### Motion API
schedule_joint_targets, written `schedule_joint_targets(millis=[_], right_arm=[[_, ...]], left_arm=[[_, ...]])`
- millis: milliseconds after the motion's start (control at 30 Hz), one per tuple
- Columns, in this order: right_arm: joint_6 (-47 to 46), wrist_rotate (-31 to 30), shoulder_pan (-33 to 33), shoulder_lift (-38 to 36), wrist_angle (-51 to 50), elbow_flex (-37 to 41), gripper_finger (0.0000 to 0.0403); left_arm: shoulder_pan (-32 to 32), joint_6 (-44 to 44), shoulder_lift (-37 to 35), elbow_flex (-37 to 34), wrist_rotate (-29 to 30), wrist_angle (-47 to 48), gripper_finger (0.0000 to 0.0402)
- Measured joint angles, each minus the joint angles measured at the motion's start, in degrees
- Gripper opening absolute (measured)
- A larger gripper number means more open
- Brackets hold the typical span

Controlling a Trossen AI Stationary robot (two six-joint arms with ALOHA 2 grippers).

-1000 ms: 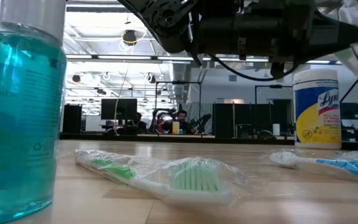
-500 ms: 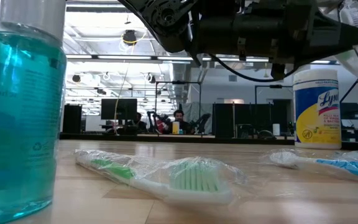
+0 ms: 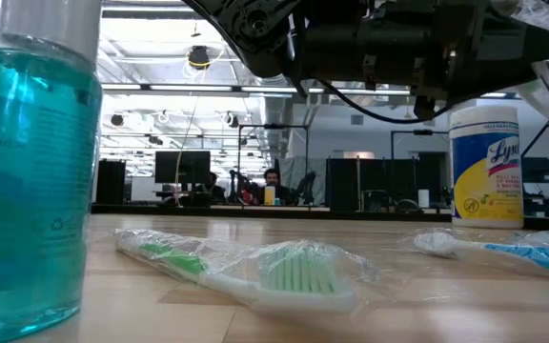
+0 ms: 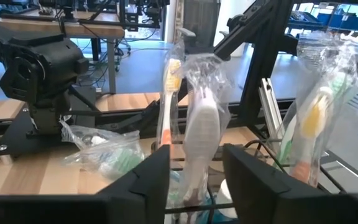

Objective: Pick & Place toothbrushing station
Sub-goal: Put the green toothbrush into the black wire organizer

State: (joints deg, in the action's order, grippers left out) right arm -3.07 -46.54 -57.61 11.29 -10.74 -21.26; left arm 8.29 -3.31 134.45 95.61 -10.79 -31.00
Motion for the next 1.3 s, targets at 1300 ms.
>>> schedule_joint_targets(millis=[1300], right_arm=[[-0.02,0.00,-0.01,-0.02,0.02,0.02,0.0077]], left_arm=[[4.58,9.21,-8.34,-0.38,-0.02,36.04,0.0186]])
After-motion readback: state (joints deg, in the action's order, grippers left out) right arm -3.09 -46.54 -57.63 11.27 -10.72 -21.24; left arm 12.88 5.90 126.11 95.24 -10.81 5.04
